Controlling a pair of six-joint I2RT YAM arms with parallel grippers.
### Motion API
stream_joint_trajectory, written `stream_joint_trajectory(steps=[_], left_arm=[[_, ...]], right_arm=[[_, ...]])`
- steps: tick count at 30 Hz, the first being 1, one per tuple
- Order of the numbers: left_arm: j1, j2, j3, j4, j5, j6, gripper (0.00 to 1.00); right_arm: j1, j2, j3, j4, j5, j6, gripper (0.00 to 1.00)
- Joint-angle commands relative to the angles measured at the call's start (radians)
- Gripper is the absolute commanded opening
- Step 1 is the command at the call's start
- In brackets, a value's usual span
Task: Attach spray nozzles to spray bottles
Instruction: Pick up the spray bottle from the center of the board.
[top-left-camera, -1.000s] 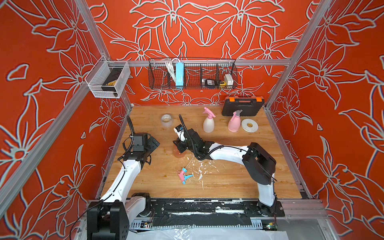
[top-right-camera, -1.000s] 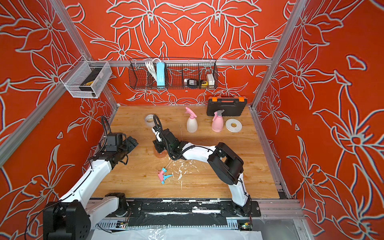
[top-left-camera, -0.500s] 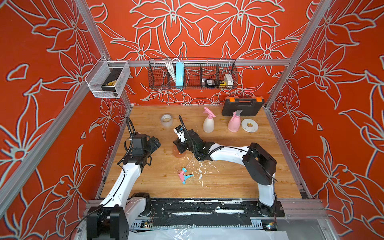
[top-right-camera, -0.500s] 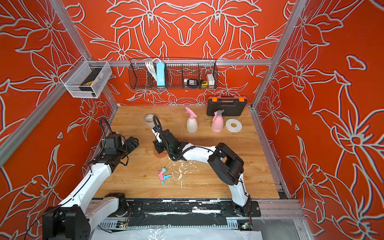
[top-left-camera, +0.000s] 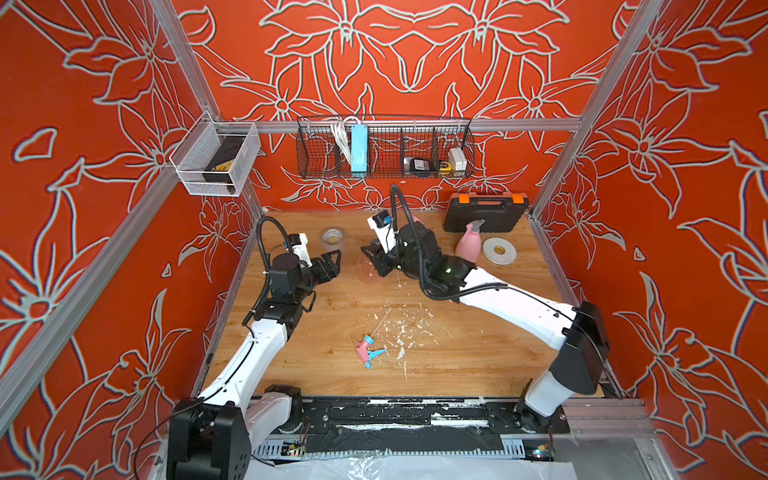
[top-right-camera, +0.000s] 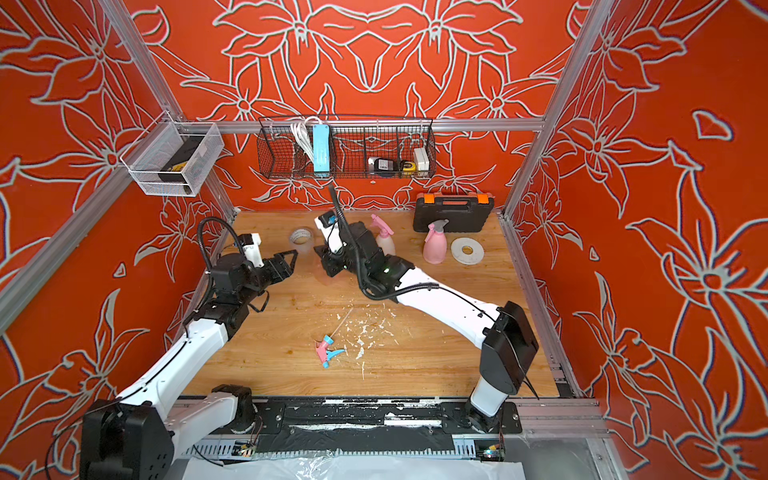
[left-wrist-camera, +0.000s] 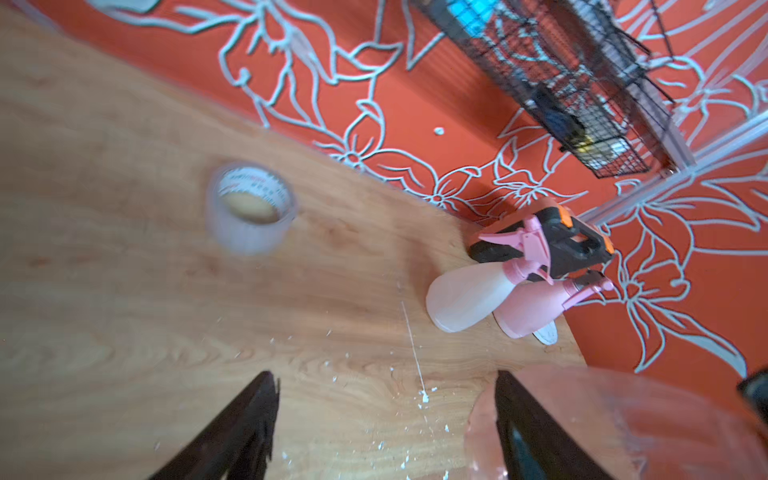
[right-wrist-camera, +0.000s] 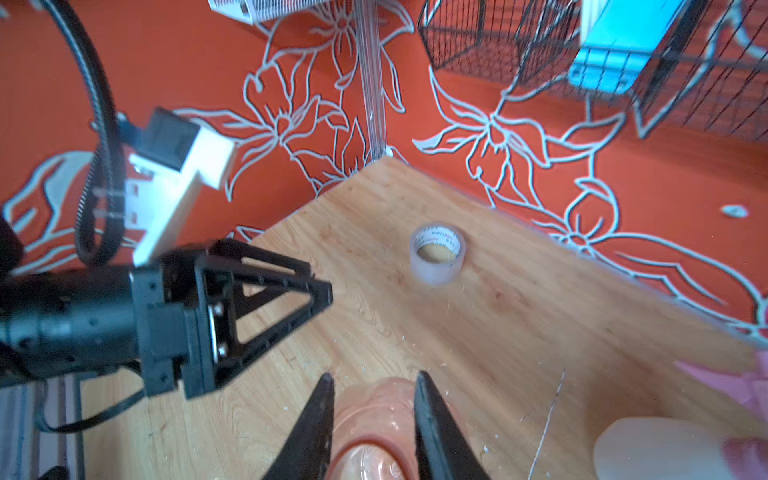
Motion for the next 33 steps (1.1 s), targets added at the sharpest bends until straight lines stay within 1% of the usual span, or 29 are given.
stream_joint_trajectory(steps=[1, 4, 6, 7, 9, 11, 13, 16, 21, 26, 33], left_arm=[[-0.089, 0.02, 0.025, 0.195, 0.031, 0.228, 0.79], [-0.167, 0.021, -0.044, 0.358, 0.096, 0.431, 0.83], [-0.191, 0.026, -0.079, 0.419, 0.13, 0.522, 0.86], [-0.194, 0.038, -0.079, 0.421, 0.15, 0.559, 0.86], [-0.194, 0.07, -0.052, 0.367, 0.213, 0.636, 0.87], [-0.205, 0.109, -0.022, 0.308, 0.312, 0.72, 0.89], [-0.226, 0.146, -0.018, 0.32, 0.336, 0.764, 0.93], [-0.24, 0.193, -0.025, 0.399, 0.378, 0.779, 0.94], [-0.246, 0.267, -0.021, 0.522, 0.451, 0.739, 0.97], [-0.256, 0.323, -0.006, 0.573, 0.467, 0.725, 0.97], [-0.263, 0.354, 0.002, 0.659, 0.483, 0.683, 0.96]], right_arm=[[-0.065, -0.044, 0.054, -0.175, -0.109, 0.003, 0.0], [-0.116, -0.068, 0.109, -0.27, -0.126, 0.007, 0.0], [-0.15, -0.079, 0.136, -0.315, -0.13, 0.012, 0.0], [-0.165, -0.084, 0.149, -0.339, -0.126, 0.01, 0.0], [-0.186, -0.09, 0.165, -0.367, -0.131, 0.001, 0.0], [-0.197, -0.095, 0.176, -0.383, -0.148, -0.009, 0.0], [-0.199, -0.095, 0.188, -0.401, -0.16, -0.019, 0.0], [-0.199, -0.094, 0.203, -0.415, -0.183, -0.013, 0.0], [-0.197, -0.11, 0.191, -0.398, -0.221, 0.01, 0.0], [-0.196, -0.12, 0.183, -0.393, -0.24, 0.021, 0.0], [-0.184, -0.117, 0.175, -0.382, -0.248, 0.024, 0.0]])
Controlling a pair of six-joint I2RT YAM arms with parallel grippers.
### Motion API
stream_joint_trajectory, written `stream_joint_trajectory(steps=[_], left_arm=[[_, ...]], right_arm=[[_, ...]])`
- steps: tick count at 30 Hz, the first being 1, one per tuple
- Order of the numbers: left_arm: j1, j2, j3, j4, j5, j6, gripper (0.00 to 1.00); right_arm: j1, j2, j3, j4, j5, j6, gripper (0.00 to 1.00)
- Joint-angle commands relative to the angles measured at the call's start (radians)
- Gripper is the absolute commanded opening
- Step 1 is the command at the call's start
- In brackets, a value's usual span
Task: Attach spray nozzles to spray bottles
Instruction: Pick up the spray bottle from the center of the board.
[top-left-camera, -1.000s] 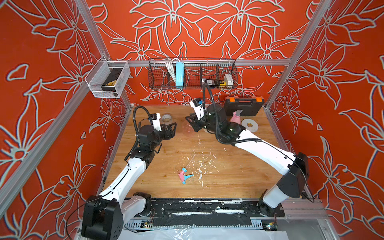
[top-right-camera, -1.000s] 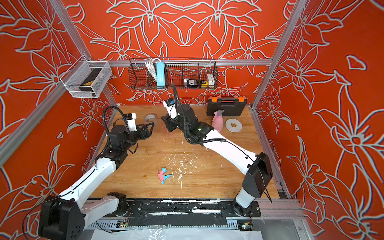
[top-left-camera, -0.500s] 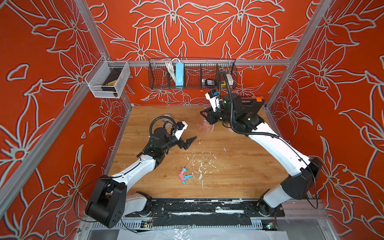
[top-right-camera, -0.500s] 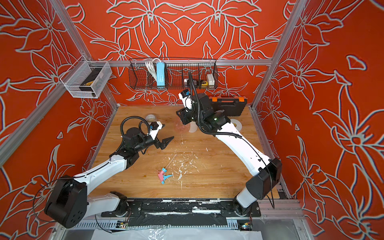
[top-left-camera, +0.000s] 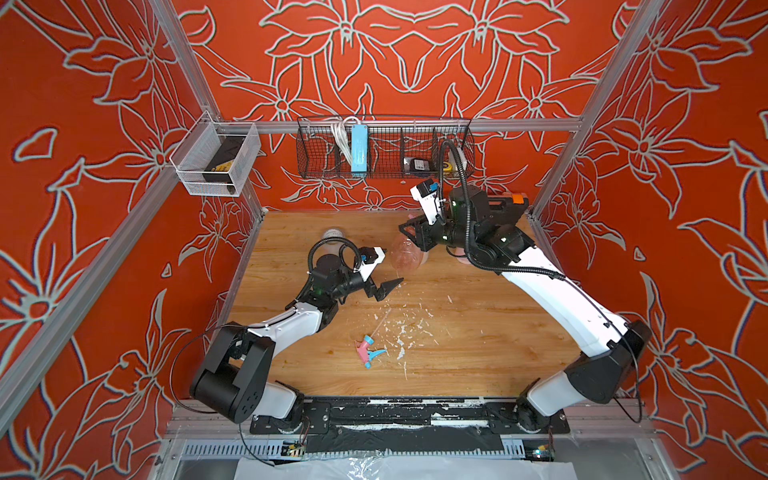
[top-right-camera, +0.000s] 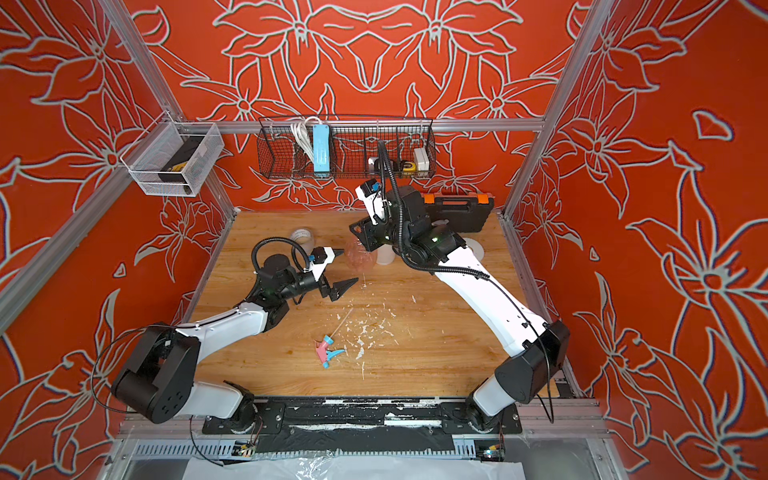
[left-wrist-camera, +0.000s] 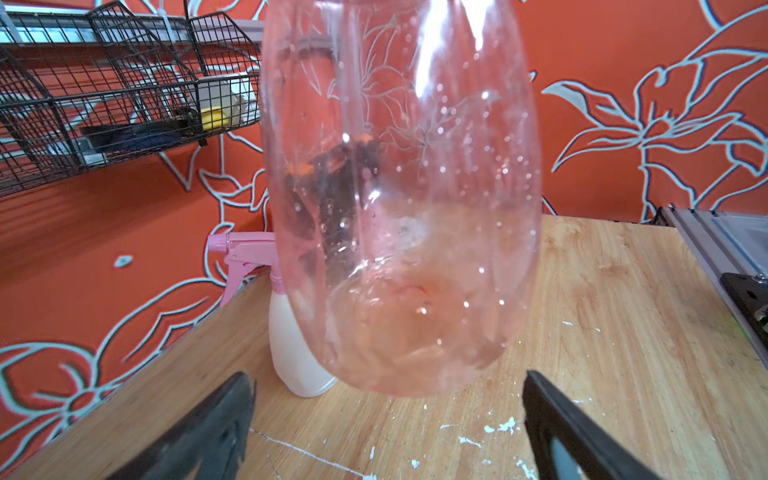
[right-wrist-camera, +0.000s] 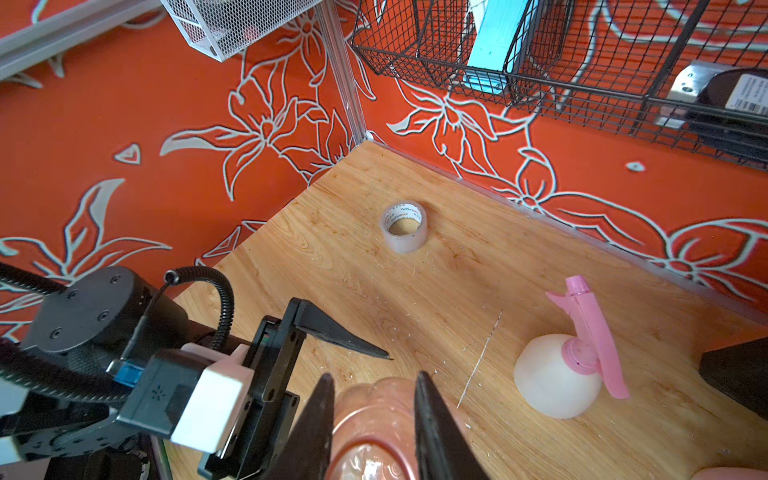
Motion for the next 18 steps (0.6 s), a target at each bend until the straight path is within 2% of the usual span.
stream_joint_trajectory(steps=[1, 8, 16, 18], left_arm=[[-0.007, 0.012, 0.038, 0.09, 0.048, -0.024, 0.96], [-0.016, 0.035, 0.058, 0.098, 0.077, -0.045, 0.91], [-0.019, 0.049, 0.057, 0.107, 0.081, -0.048, 0.91], [-0.019, 0.052, 0.058, 0.105, 0.087, -0.049, 0.87]], right_arm=[[0.014, -0.017, 0.005, 0.017, -0.024, 0.014, 0.0], [0.032, -0.004, 0.012, 0.02, -0.025, 0.009, 0.0], [0.038, -0.002, 0.012, 0.03, -0.024, 0.005, 0.0], [0.039, 0.0, 0.014, 0.029, -0.022, 0.002, 0.0]])
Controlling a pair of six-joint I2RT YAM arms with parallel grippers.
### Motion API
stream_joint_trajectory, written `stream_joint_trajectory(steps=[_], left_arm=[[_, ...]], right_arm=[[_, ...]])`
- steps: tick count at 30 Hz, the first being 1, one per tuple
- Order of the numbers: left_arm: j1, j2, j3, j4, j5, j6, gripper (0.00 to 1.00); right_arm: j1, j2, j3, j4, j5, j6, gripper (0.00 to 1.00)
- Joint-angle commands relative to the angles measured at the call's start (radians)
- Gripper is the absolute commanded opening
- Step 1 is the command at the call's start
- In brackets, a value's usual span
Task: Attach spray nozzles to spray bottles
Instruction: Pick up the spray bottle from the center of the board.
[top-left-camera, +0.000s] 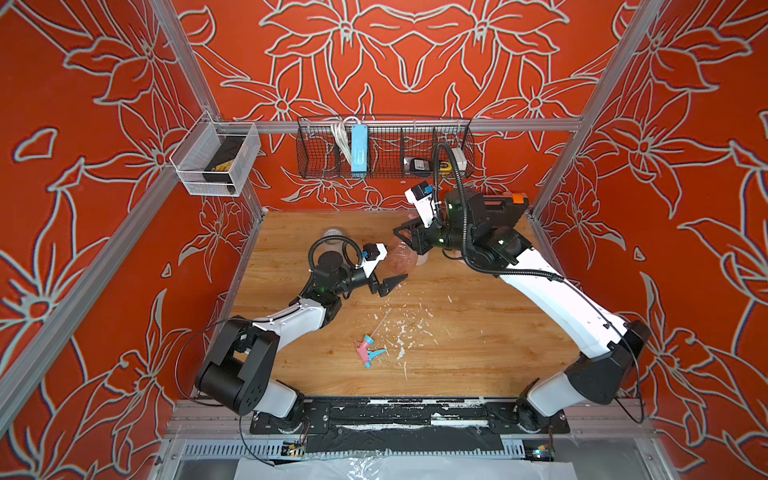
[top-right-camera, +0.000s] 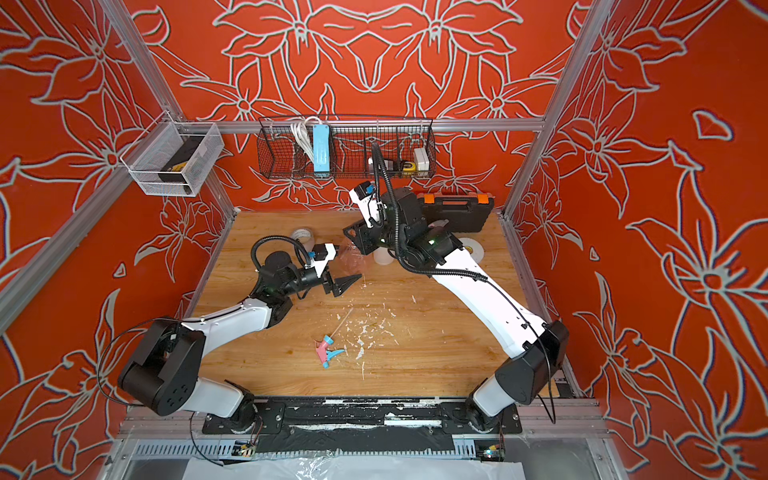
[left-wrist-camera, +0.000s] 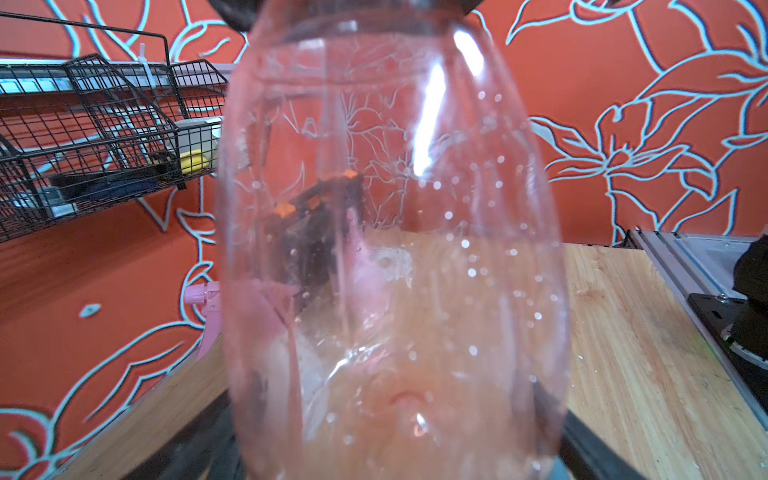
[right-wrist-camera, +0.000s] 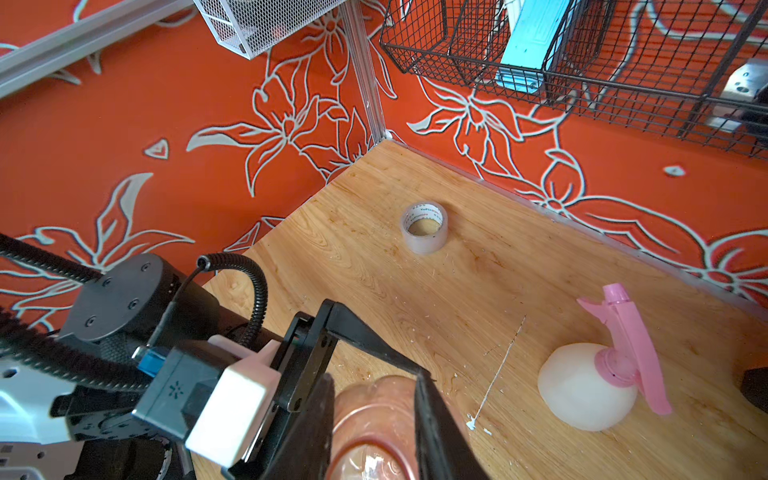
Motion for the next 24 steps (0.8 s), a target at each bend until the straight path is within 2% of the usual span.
stream_joint_trajectory(steps=[1, 4, 10, 24], left_arm=[[-0.006, 0.011, 0.019, 0.033, 0.027, 0.001, 0.85], [-0.006, 0.013, 0.02, 0.03, 0.025, 0.004, 0.8], [-0.006, 0.011, 0.028, 0.017, 0.024, 0.011, 0.78], [-0.006, -0.016, 0.029, -0.059, 0.027, 0.067, 0.64]], right_arm=[[0.011, 0.001, 0.016, 0.022, -0.01, -0.007, 0.0], [0.015, 0.006, 0.02, 0.016, -0.01, -0.012, 0.0], [0.019, 0.02, 0.03, 0.008, -0.012, -0.02, 0.0], [0.025, 0.029, 0.05, -0.009, -0.017, -0.037, 0.02]])
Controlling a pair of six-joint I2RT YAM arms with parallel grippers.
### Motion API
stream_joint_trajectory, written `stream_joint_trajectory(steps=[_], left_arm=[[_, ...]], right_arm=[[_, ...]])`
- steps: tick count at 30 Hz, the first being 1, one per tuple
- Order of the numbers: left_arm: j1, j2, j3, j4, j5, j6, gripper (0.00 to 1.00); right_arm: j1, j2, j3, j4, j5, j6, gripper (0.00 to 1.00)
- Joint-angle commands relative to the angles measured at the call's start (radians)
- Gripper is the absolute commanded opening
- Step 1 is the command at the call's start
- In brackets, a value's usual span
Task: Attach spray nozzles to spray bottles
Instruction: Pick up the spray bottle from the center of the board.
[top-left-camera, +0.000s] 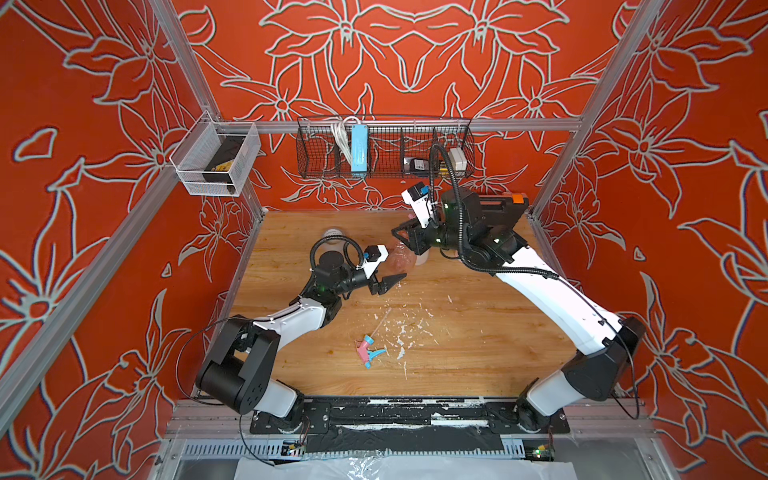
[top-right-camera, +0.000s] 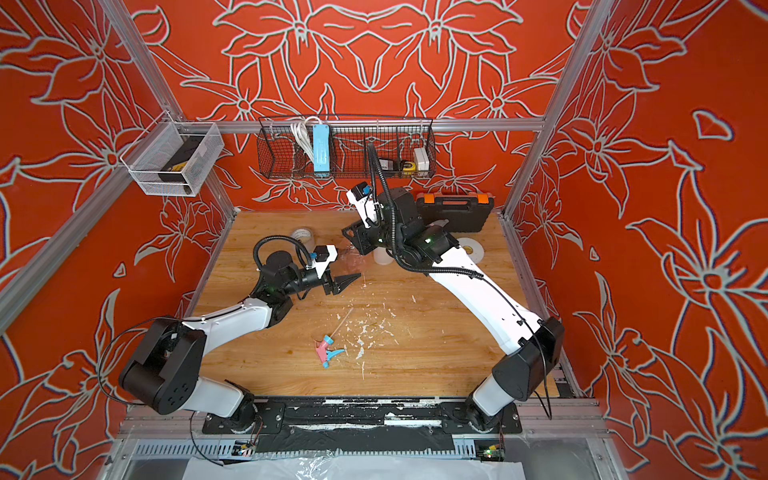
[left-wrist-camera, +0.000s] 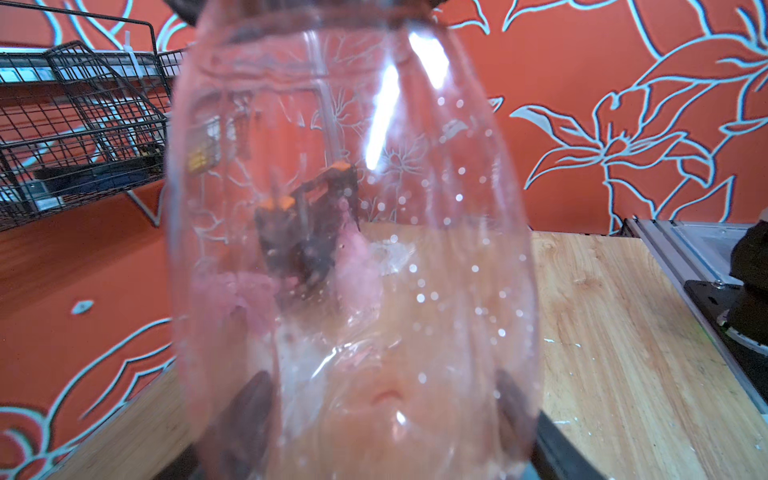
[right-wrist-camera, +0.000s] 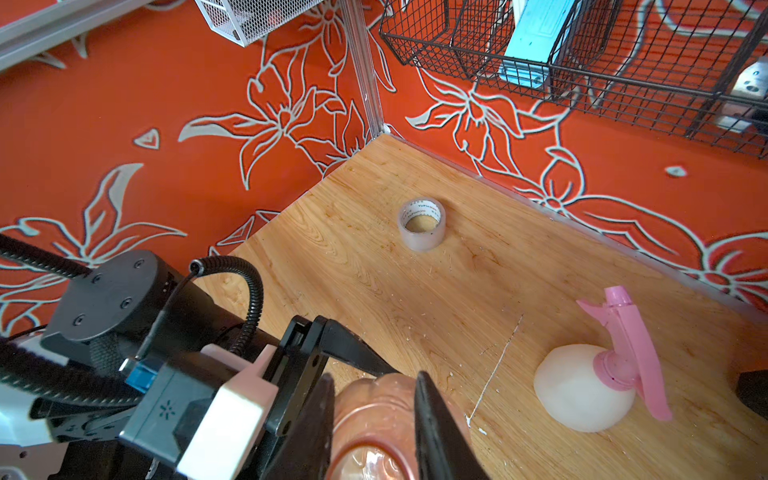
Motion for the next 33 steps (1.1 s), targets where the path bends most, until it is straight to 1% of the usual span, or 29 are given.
stream_joint_trajectory(steps=[1, 5, 10, 13, 15, 22, 24, 29, 33], left_arm=[[-0.007, -0.02, 0.031, -0.032, 0.023, 0.037, 0.64], [-0.007, -0.025, 0.039, -0.051, 0.027, 0.047, 0.6], [-0.007, -0.018, 0.069, -0.111, 0.032, 0.047, 0.53], [-0.005, -0.015, 0.064, -0.102, 0.033, 0.034, 0.51], [-0.005, -0.009, 0.063, -0.099, 0.035, 0.027, 0.51], [-0.001, -0.004, 0.057, -0.088, 0.038, -0.001, 0.51], [0.007, -0.003, 0.057, -0.087, 0.048, -0.015, 0.51], [0.044, -0.004, 0.053, -0.057, 0.062, -0.062, 0.5], [0.091, -0.026, 0.042, -0.047, 0.039, -0.088, 0.49]], right_arm=[[0.016, 0.006, 0.033, 0.004, -0.026, -0.013, 0.03], [0.019, 0.009, 0.039, -0.002, -0.027, -0.015, 0.08], [0.019, 0.006, 0.045, -0.006, -0.02, -0.02, 0.1], [0.021, 0.006, 0.041, -0.002, -0.021, -0.017, 0.2], [0.021, 0.008, 0.044, -0.003, -0.023, -0.015, 0.22], [0.02, -0.007, 0.057, -0.008, -0.008, -0.016, 0.54], [0.019, -0.018, 0.057, -0.013, -0.002, -0.017, 0.6], [0.014, -0.053, 0.062, -0.03, 0.028, -0.024, 0.66], [0.002, -0.087, 0.063, -0.075, 0.062, -0.028, 0.67]])
